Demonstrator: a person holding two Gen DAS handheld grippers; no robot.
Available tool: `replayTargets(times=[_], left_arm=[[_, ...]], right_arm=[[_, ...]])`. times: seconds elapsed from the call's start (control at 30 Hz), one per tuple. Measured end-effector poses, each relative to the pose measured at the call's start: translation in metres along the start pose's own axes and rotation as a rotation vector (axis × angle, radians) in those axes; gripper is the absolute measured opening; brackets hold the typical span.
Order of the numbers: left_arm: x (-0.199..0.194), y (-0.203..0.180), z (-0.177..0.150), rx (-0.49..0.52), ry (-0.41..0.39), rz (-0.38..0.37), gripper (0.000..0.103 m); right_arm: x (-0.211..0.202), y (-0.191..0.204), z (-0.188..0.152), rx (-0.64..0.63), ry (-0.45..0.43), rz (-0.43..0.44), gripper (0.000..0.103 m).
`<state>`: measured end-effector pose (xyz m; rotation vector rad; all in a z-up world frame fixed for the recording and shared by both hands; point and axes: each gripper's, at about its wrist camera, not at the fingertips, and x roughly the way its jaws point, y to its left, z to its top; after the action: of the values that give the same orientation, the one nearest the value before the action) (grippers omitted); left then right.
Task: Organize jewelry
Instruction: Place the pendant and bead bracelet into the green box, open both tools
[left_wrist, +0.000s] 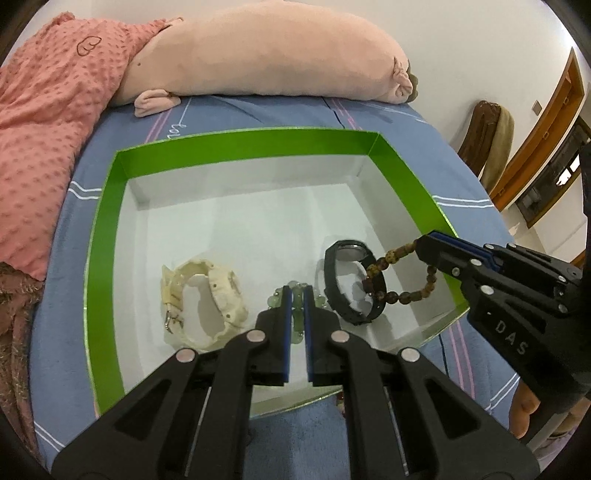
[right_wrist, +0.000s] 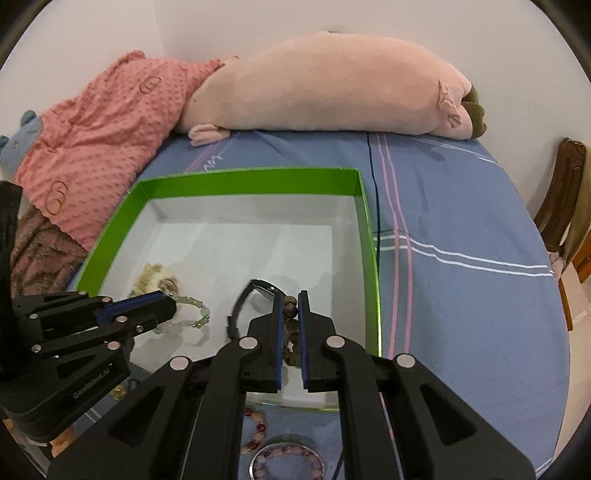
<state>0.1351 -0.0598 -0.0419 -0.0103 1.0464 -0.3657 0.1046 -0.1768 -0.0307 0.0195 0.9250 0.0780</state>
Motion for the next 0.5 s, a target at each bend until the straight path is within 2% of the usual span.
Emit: replayTargets(times=[0.2,0.27,0.33,0.43,0.5], left_arm=[[0.004,-0.001,-0.001,0.007,0.007,0.004,0.007],[0.001,-0.002,-0.002,0.008,-0.001,-0.003,0.012],[-0.003,-0.002,-0.003,0.009,-0.016,-0.006,0.017],[-0.015,-0.001,-0.004,-0.003,-0.04,-0.005,0.017],[-0.028,-0.003,-0.006,0.001,-0.056,-0.002,0.017]], right_arm=[[0.007,-0.004,-0.001,0.003,0.023,-0.02,0.008],[0.003,-0.004,-0.001,0.003,0.011,-0.027,0.015],[-0.006,-0.003,-0.001,0.008,-0.015,-0.02,0.033],[-0.024,-0.002,-0.002,0.009,-0.042,0.004,0.033],[-0.043,0.001,-0.008,-0.005,-0.048,0.058,0.033]])
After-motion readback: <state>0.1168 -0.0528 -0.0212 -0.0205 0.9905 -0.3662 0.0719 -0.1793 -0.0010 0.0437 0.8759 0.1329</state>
